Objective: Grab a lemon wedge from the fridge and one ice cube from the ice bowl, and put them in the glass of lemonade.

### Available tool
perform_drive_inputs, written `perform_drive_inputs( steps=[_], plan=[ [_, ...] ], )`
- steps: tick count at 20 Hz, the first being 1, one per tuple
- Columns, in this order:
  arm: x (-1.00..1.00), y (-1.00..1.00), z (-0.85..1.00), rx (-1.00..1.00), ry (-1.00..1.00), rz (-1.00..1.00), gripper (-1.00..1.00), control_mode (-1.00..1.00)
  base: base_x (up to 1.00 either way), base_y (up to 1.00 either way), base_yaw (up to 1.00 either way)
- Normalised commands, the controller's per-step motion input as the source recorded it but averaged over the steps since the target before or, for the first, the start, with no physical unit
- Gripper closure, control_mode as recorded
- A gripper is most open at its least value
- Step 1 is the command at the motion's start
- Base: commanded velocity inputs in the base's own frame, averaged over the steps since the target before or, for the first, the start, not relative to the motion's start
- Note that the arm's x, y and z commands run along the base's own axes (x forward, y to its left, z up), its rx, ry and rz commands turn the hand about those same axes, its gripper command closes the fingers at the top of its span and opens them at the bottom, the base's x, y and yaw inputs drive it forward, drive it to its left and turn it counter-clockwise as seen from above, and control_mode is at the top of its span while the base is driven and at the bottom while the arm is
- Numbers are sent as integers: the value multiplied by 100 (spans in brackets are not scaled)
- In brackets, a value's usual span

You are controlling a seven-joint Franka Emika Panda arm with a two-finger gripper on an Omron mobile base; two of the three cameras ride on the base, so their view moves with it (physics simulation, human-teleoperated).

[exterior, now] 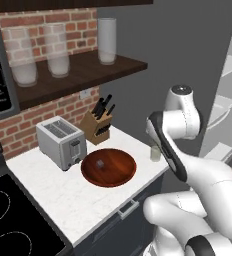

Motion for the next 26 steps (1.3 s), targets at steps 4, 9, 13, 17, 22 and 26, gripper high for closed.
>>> perform_drive_inputs(
  steps=[4, 9, 13, 17, 22, 26],
  plan=[
    [16, 0, -29, 0, 0, 0, 100, -100, 0, 0, 0],
    [33, 0, -22, 0, 0, 0, 100, -100, 0, 0, 0],
    [49, 0, -4, 0, 0, 0, 100, -100, 0, 0, 0],
    [65, 0, 0, 0, 0, 0, 100, -100, 0, 0, 0],
    [54, 0, 0, 0, 0, 0, 100, -100, 0, 0, 0],
    [1, 0, -1, 0, 0, 0, 100, -100, 0, 0, 0]
  ],
)
